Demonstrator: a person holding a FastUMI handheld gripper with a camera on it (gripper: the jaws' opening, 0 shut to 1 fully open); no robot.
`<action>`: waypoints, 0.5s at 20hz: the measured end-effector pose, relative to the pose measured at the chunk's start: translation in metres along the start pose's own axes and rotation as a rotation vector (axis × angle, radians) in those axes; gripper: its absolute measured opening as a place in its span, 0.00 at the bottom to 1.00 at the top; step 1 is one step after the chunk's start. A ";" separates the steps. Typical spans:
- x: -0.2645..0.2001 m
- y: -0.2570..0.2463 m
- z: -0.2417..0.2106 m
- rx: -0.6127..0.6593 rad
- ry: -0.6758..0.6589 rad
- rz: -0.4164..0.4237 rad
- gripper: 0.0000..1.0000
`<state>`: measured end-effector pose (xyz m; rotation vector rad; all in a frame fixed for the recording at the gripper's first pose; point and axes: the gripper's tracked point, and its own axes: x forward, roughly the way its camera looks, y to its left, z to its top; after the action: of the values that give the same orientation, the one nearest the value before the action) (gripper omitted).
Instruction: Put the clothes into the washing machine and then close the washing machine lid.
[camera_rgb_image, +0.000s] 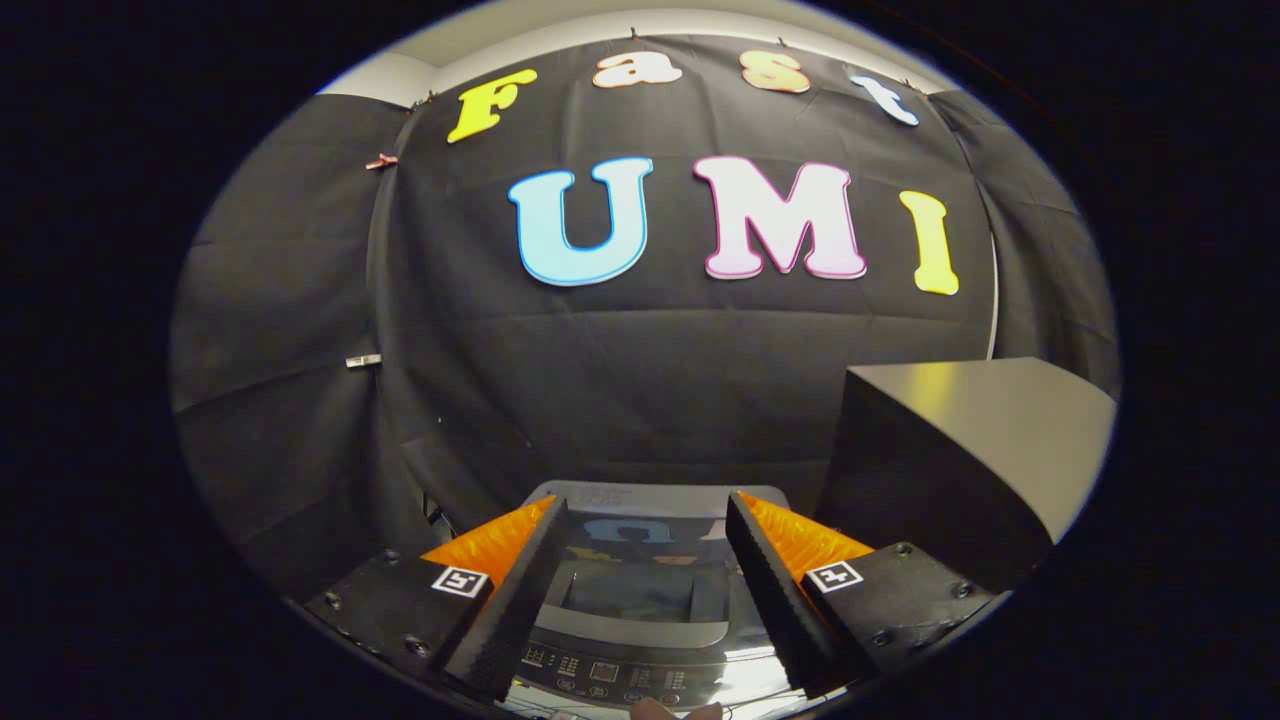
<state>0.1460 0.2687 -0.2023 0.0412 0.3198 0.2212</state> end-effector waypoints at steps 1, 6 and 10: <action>-0.008 0.001 0.006 -0.006 -0.017 0.003 0.99; -0.058 -0.004 0.041 -0.057 -0.113 0.003 0.99; -0.104 -0.006 0.068 -0.087 -0.200 -0.001 0.99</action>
<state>0.0730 0.2397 -0.1059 -0.0225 0.1105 0.2283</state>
